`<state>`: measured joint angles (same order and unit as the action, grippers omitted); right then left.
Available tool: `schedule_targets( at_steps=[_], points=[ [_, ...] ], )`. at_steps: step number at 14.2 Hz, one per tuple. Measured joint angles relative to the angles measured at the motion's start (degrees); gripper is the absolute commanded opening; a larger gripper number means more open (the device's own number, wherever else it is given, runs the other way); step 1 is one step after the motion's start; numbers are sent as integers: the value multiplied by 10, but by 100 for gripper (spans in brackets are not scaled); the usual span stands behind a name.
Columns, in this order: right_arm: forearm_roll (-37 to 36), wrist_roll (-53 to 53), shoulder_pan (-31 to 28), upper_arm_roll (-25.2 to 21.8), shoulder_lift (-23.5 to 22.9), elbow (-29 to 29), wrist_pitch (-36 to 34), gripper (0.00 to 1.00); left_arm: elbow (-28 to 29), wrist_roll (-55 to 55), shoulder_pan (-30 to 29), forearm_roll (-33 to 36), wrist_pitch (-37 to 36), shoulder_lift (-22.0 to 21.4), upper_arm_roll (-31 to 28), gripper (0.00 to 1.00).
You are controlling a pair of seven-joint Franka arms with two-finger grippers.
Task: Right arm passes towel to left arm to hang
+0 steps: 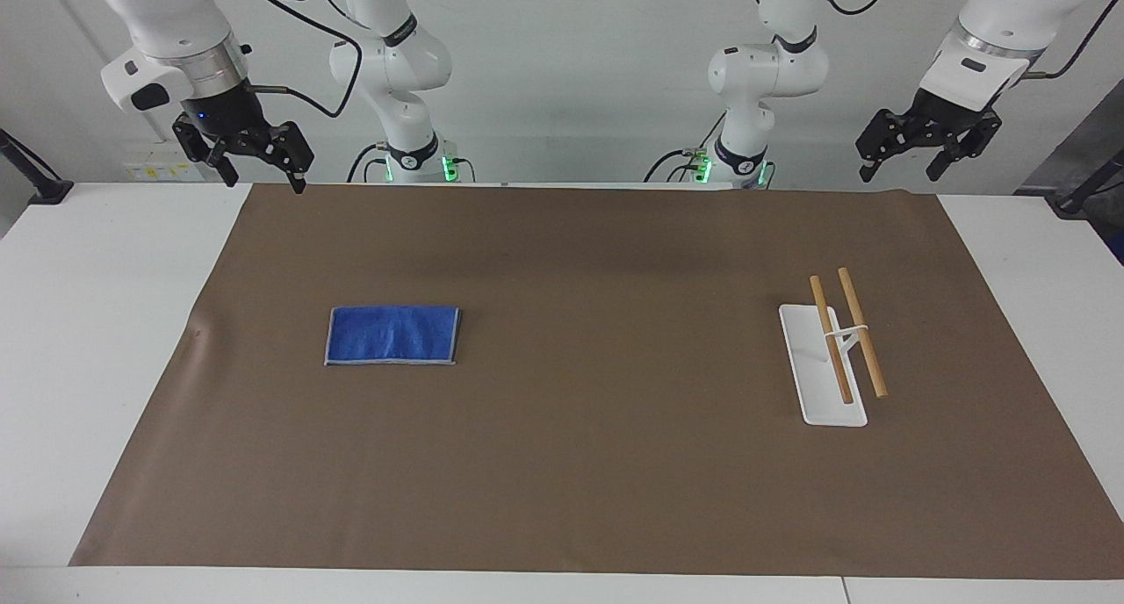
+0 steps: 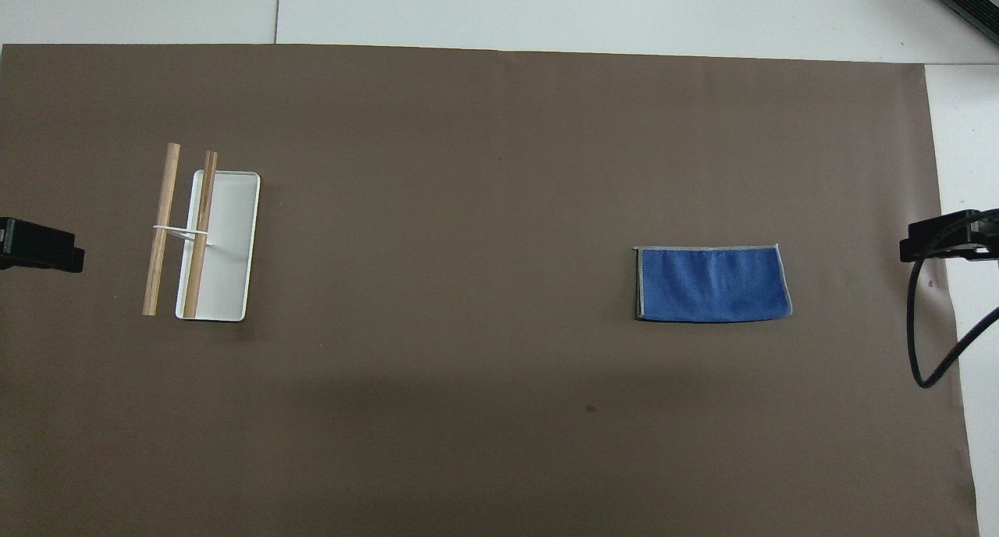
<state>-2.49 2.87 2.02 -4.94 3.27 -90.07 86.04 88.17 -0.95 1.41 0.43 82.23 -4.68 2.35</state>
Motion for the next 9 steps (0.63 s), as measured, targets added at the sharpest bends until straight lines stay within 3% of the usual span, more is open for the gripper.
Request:
schedule_targets(
  at_steps=[6, 9],
  points=[
    [0, 0, 0, 0, 4, -18, 9, 100, 0, 0, 0, 0, 0, 0, 0, 100],
    [1, 0, 1, 1, 15, -72, 86, 100, 0, 0, 0, 0, 0, 0, 0, 100]
  ],
)
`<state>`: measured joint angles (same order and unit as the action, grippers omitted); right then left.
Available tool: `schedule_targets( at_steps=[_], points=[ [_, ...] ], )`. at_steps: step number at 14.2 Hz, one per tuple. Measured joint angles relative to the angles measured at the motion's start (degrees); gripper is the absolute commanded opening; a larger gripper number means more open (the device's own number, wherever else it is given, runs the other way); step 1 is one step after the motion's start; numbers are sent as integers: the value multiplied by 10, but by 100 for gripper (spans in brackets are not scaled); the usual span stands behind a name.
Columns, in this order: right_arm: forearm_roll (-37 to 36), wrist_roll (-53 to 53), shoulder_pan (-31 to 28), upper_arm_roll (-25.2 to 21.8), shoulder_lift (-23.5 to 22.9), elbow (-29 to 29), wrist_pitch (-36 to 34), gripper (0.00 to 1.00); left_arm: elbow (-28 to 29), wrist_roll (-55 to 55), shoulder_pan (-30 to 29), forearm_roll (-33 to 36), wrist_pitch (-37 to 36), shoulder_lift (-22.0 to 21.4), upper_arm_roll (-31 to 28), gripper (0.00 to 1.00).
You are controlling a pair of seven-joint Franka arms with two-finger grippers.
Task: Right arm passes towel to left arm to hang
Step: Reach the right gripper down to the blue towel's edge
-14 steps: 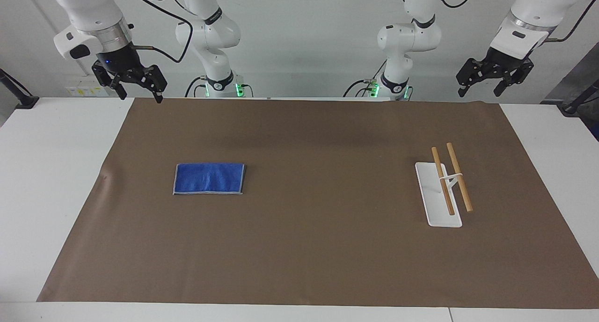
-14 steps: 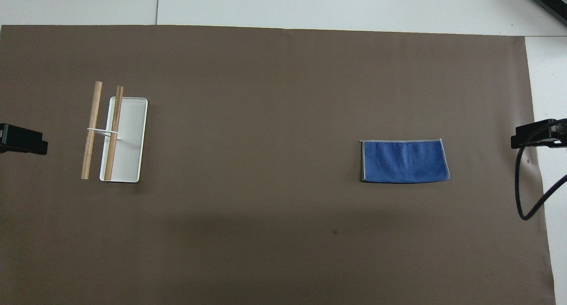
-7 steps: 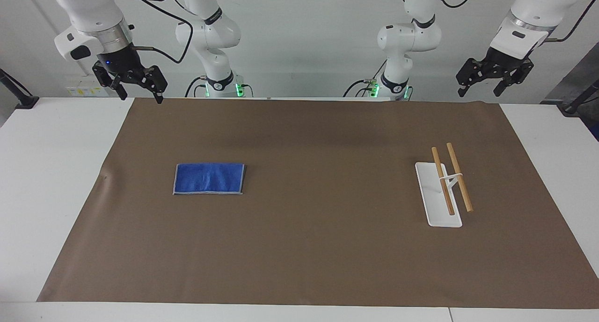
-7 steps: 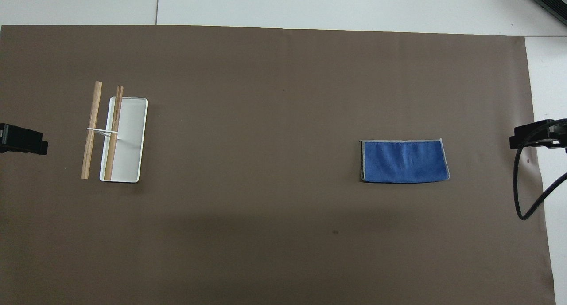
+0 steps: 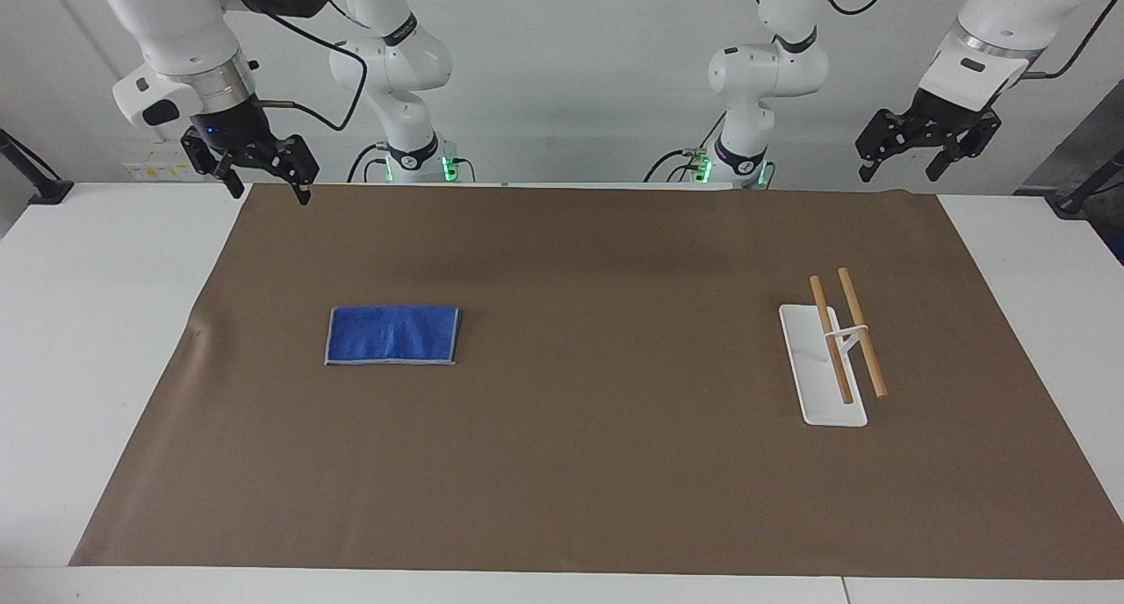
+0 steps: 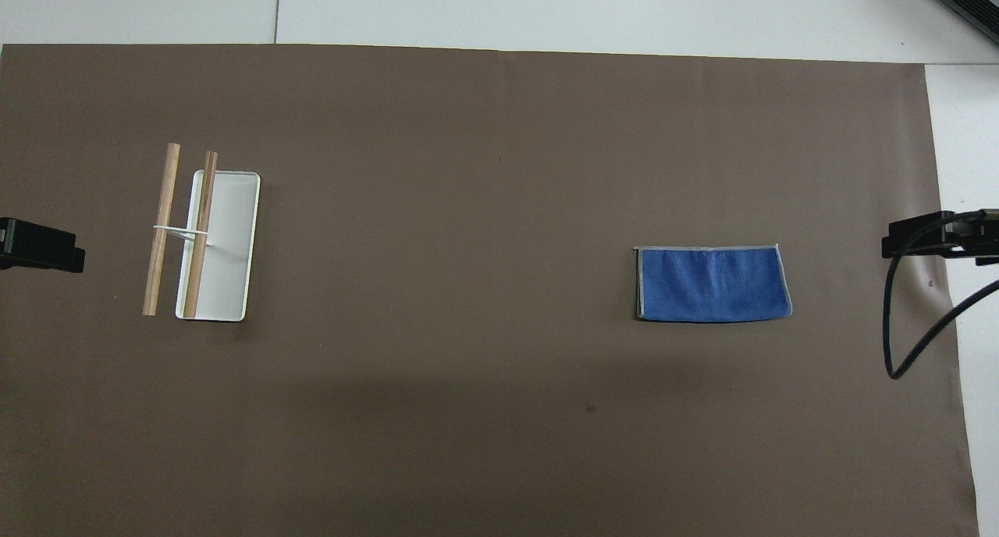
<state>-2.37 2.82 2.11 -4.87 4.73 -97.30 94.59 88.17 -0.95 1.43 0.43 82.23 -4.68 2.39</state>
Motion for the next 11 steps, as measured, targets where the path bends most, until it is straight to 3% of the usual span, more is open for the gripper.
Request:
schedule_targets(
  at_steps=[6, 11],
  points=[
    [27, -26, 15, 1, -1, -132, 149, 100, 0, 0, 0, 0, 0, 0, 0, 100],
    [28, -27, 38, 2, -47, -215, 293, 100, 0, 0, 0, 0, 0, 0, 0, 100]
  ],
)
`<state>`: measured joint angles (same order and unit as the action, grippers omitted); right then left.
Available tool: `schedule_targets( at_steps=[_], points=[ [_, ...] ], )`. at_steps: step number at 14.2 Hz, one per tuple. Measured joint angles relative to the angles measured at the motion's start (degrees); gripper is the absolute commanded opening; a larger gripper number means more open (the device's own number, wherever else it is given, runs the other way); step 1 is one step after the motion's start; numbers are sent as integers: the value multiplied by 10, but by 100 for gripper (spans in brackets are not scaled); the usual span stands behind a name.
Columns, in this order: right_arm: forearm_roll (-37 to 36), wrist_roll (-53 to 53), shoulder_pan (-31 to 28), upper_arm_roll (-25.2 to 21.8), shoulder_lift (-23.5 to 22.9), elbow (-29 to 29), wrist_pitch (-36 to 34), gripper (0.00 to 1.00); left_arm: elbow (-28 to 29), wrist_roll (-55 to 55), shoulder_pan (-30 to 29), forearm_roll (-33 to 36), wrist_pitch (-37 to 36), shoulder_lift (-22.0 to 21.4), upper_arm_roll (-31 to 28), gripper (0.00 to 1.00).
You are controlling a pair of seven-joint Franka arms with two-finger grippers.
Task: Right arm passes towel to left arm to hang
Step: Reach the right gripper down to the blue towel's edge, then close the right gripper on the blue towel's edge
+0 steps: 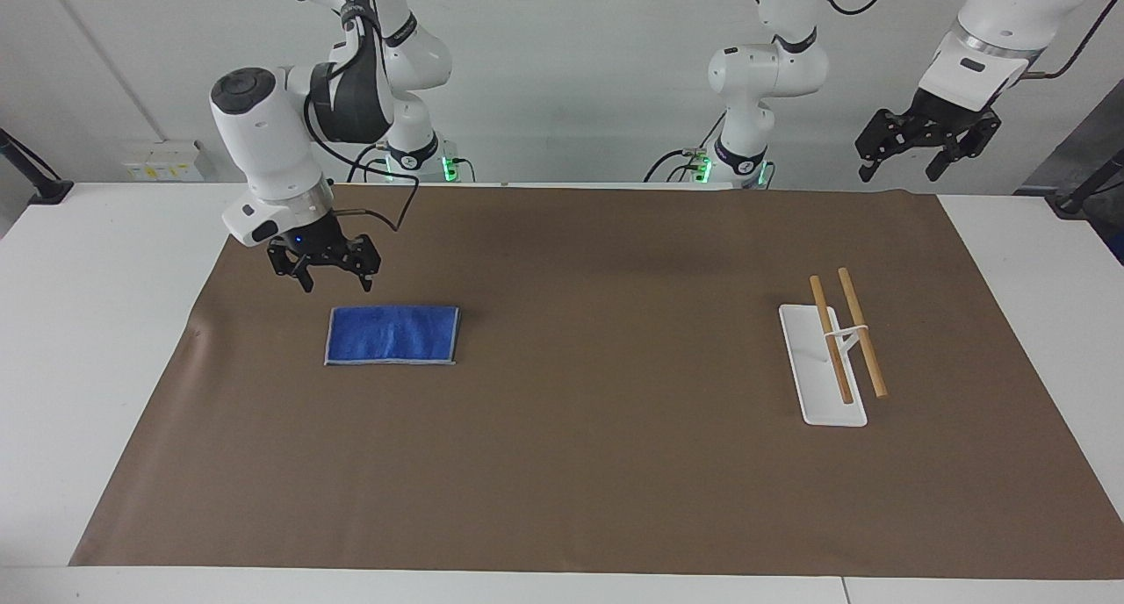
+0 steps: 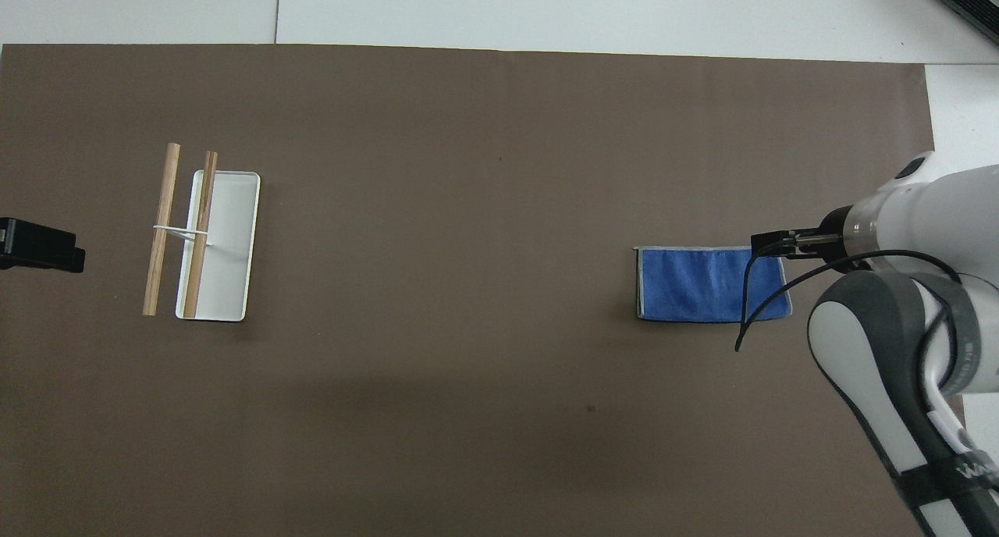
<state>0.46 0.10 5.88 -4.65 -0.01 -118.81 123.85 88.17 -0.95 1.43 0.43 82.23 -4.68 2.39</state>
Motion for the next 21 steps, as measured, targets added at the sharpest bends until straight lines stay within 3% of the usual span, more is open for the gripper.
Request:
schedule_targets(
  at_steps=[4, 8, 21],
  points=[
    [0, -18, 14, 0, -61, -27, 85, 100, 0, 0, 0, 0, 0, 0, 0, 100],
    [0, -22, 15, 0, -92, -69, 166, 100, 0, 0, 0, 0, 0, 0, 1, 100],
    [4, -22, 33, 0, -98, -110, 205, 100, 0, 0, 0, 0, 0, 0, 1, 100]
  ],
)
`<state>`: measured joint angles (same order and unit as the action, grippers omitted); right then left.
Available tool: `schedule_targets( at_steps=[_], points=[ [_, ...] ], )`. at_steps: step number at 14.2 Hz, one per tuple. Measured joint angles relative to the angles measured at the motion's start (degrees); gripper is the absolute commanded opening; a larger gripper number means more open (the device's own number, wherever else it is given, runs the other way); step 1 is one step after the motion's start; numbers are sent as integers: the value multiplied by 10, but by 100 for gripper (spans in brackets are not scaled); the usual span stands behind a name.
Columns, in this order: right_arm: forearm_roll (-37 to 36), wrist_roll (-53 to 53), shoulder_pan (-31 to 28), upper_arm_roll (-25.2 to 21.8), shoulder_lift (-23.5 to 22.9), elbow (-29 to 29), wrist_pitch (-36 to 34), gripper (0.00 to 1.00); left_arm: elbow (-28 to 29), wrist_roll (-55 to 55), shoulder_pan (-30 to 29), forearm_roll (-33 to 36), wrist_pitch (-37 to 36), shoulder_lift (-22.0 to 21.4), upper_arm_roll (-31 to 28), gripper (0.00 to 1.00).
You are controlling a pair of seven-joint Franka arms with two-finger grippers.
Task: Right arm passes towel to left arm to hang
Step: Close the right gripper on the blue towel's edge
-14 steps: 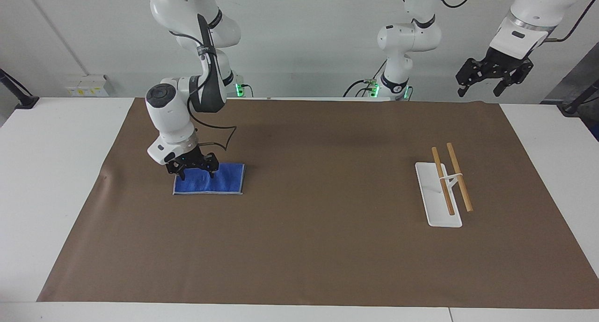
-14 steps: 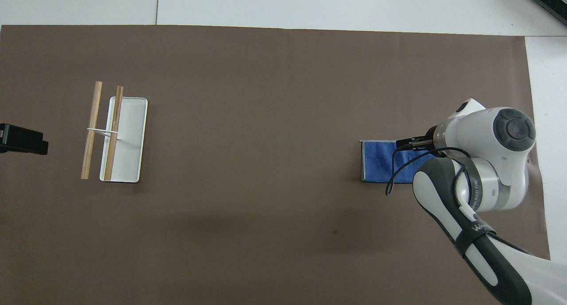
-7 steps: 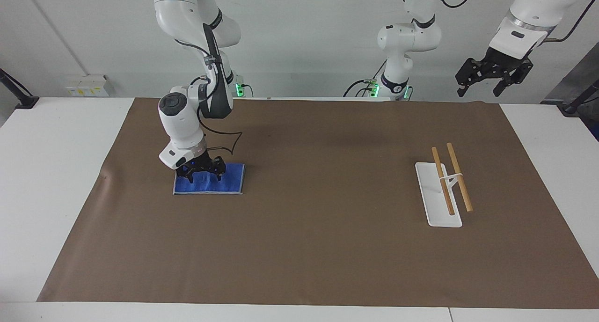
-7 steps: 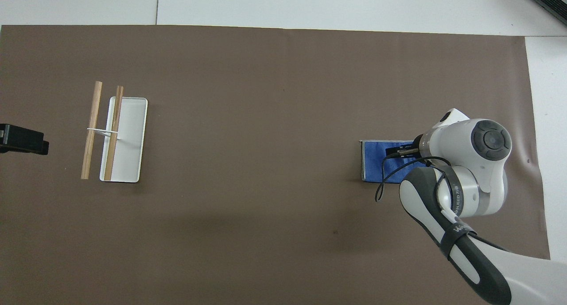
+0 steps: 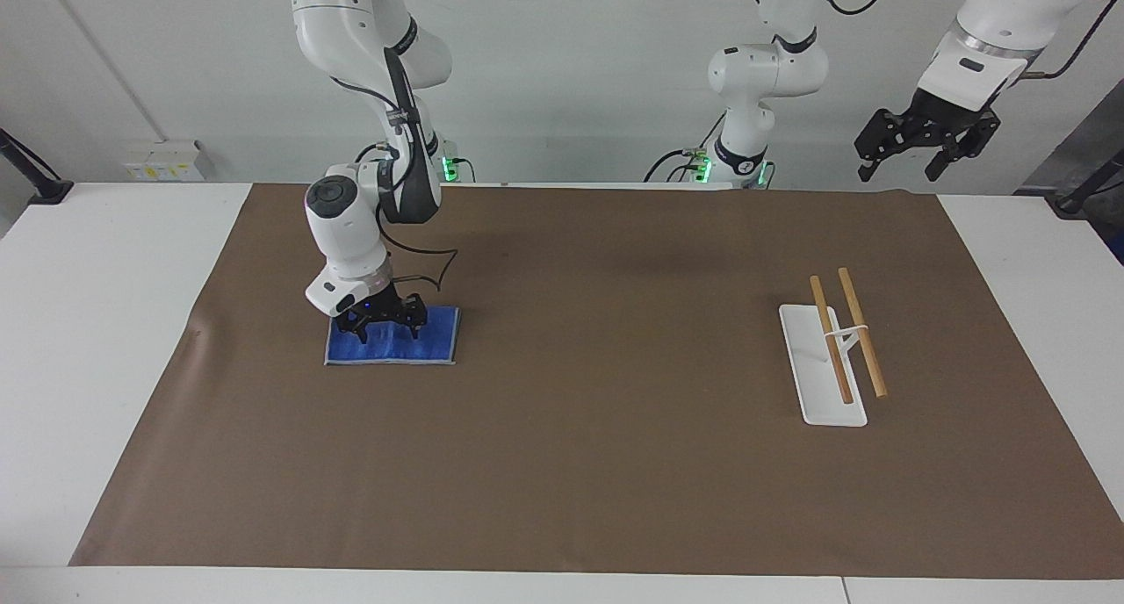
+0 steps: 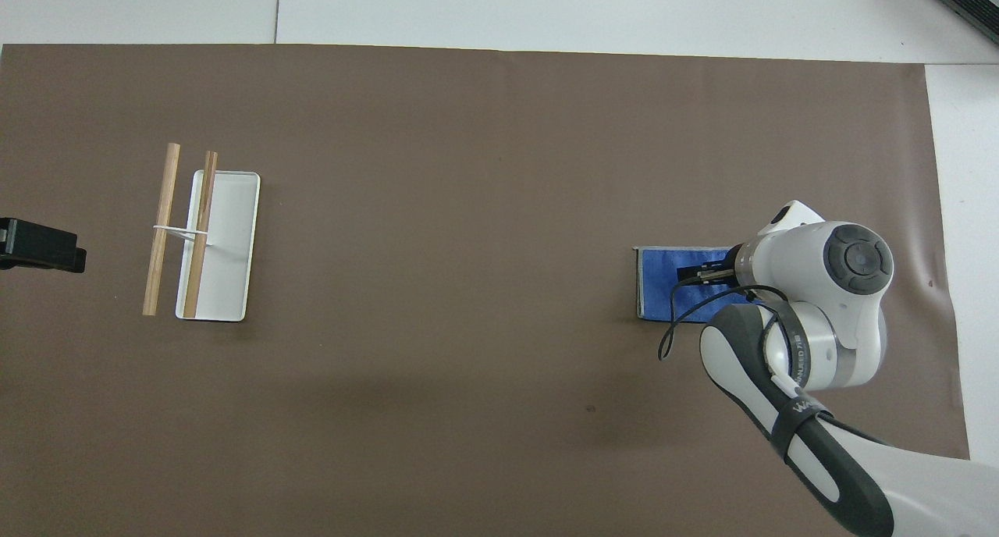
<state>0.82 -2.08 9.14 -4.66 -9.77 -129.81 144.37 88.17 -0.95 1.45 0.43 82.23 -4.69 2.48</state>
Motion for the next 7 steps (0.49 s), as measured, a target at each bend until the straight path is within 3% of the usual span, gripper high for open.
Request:
schedule_targets(
  at_steps=[7],
  points=[
    [34, 0, 0, 0, 0, -7, 0, 100, 0, 0, 0, 0, 0, 0, 0, 100]
  ],
)
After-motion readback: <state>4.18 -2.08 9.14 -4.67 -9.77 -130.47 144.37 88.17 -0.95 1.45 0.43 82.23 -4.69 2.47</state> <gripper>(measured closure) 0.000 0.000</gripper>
